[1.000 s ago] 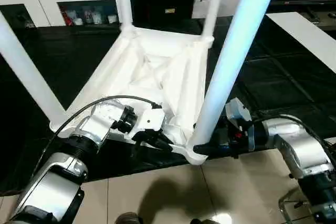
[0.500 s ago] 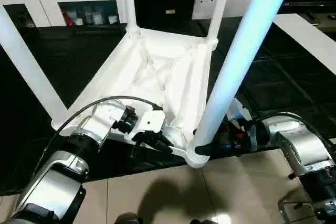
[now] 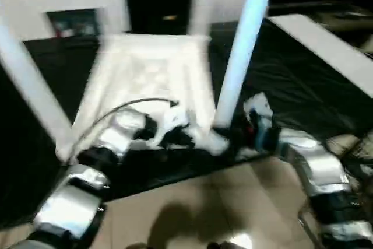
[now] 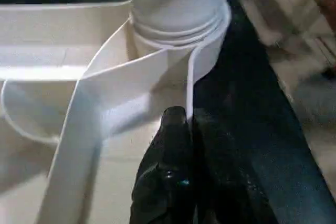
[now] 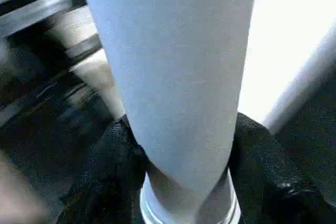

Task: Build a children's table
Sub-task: Rotate leg to tighten

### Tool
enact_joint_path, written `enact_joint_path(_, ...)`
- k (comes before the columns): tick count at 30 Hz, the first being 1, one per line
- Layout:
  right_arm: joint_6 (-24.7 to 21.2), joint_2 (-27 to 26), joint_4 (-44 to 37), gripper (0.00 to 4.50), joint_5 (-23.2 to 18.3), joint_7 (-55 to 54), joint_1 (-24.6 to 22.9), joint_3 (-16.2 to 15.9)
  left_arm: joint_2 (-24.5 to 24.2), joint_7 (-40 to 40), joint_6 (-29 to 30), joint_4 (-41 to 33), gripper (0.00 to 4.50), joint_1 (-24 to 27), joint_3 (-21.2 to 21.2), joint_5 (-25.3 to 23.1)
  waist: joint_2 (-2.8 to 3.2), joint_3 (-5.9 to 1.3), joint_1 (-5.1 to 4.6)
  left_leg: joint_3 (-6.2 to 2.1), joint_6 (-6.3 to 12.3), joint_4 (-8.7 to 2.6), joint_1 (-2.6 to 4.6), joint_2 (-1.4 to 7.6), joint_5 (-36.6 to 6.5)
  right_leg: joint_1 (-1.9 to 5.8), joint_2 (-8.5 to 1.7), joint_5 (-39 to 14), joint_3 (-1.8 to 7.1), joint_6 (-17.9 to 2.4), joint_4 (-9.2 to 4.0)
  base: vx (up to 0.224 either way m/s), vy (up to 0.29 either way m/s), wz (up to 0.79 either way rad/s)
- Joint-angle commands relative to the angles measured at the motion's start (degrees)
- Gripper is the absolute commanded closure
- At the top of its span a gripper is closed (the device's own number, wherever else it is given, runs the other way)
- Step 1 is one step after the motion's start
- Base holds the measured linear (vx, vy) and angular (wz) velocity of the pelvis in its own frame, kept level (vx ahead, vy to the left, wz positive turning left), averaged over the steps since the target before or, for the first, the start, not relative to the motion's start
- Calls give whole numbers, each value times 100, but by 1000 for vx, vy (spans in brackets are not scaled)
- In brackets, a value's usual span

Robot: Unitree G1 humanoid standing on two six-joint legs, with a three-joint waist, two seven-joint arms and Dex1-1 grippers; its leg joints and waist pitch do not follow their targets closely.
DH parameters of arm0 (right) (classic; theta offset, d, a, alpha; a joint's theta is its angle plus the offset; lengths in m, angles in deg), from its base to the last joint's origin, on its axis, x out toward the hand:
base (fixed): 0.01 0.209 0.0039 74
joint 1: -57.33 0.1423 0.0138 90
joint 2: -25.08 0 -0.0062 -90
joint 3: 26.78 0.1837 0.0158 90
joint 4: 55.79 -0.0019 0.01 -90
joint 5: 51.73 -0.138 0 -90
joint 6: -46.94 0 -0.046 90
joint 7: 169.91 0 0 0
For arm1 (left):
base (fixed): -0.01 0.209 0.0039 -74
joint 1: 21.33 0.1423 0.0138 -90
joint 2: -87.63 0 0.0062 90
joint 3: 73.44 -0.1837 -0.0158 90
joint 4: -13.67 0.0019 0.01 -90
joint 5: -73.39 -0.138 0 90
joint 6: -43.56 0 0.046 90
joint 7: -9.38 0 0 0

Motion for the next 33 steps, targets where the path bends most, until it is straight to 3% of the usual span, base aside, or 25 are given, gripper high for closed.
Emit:
enact_joint_path(1, -259, -854, 184, 254, -108, -749, 299, -353, 614, 997, 368, -278, 450, -215, 261, 248, 31, -378, -104, -152, 58, -382, 40, 194, -1951, 325, -436, -3284, 113, -19, -672, 0, 0, 0)
enact_joint_path(3, -234, -1000, 275, 254, -60, -994, 368, -326, 694, 1236, 498, -326, 450, -219, 336, 245, 54, -359, -199, -188, 84, -436, 3, 266, -2122, 346, -427, -2964, 98, -144, -620, 0, 0, 0)
enact_joint_path(4, -197, -1250, 435, 254, 70, -1434, 485, -284, 842, 1638, 734, -441, 450, -218, 450, 202, 9, -363, -257, -152, 109, -403, 77, 212, -2263, 296, -434, -2998, 111, -143, -656, 0, 0, 0)
enact_joint_path(5, -195, -1325, 483, 254, 117, -1572, 519, -267, 890, 1756, 800, -480, 450, -216, 475, 178, 5, -361, -262, -119, 157, -366, 80, 147, -2089, 280, -450, -3087, 116, -204, -678, 0, 0, 0)
enact_joint_path(9, -255, -1589, 653, 254, 347, -2150, 658, -171, 1076, 2254, 1008, -630, 450, -197, 533, 93, -17, -405, -231, -108, 280, -408, -14, 179, -1488, 329, -438, -2532, 221, -405, -566, 0, 0, 0)
enact_joint_path(11, -103, -1653, 691, 254, 367, -2222, 673, -94, 1105, 2298, 948, -728, 450, -154, 463, 43, -47, -420, -180, -61, 426, -411, -9, 190, -1120, 307, -437, -2089, 314, -657, -466, 0, 0, 0)
enact_joint_path(13, 1, -1662, 659, 198, 307, -2213, 645, -22, 1082, 2276, 950, -805, 450, -114, 413, 20, -60, -436, -150, -42, 499, -402, -23, 181, -942, 315, -432, -2012, 346, -713, -430, 0, 0, 0)
enact_joint_path(17, 144, -1523, 531, 174, 290, -2112, 531, 18, 970, 2147, 911, -893, 450, -39, 360, -4, -73, -474, -88, -22, 643, -376, -98, 160, -438, 342, -415, -1505, 415, -835, -299, 0, 0, 0)
enact_joint_path(19, 235, -1378, 429, 156, 306, -1996, 421, 36, 877, 2056, 887, -946, 450, 21, 354, 1, -66, -484, -23, 4, 776, -355, -100, 160, -206, 313, -395, -1146, 437, -927, -246, 0, 0, 0)
enact_joint_path(21, 374, -1203, 325, 134, 350, -1858, 294, 30, 761, 1847, 822, -1025, 450, 100, 294, 6, -66, -463, -13, 15, 791, -356, -91, 153, -308, 299, -385, -1290, 435, -917, -266, 0, 0, 0)
enact_joint_path(24, 496, -876, -48, 110, 180, -1371, 8, 93, 543, 1547, 682, -1087, 450, 225, 275, 43, -36, -428, 2, 12, 718, -374, -80, 153, -642, 299, -368, -1769, 421, -737, -335, 0, 0, 0)
enact_joint_path(27, 608, -647, -251, 78, 92, -980, -149, 86, 394, 1317, 447, -1073, 450, 271, 242, 58, -45, -412, -4, 4, 614, -387, -71, 154, -883, 287, -369, -2145, 411, -613, -392, 0, 0, 0)
enact_joint_path(28, 686, -445, -343, 78, 33, -661, -242, 75, 293, 1142, 219, -1058, 450, 304, 199, 61, -26, -401, -11, 0, 567, -387, -52, 148, -970, 269, -368, -2311, 403, -566, -417, 0, 0, 0)
enact_joint_path(31, 892, 23, -424, 42, -45, 43, -387, 10, 102, 592, -292, -1005, 450, 365, 104, 145, -42, -395, 10, -1, 601, -387, -62, 144, -1052, 271, -363, -2494, 409, -400, -450, 0, 0, 0)
enact_joint_path(32, 989, 406, -503, 37, -166, 657, -461, -59, -67, -98, -621, -979, 450, 421, 32, 310, -26, -394, 31, -1, 631, -382, -63, 142, -1036, 273, -369, -2462, 411, -410, -442, 0, 0, 0)
enact_joint_path(33, 989, 406, -503, 25, -166, 658, -461, -59, -67, -98, -621, -979, 450, 421, 32, 310, -33, -403, 35, 0, 644, -386, -63, 154, -1009, 273, -370, -2401, 416, -439, -432, 0, 0, 0)
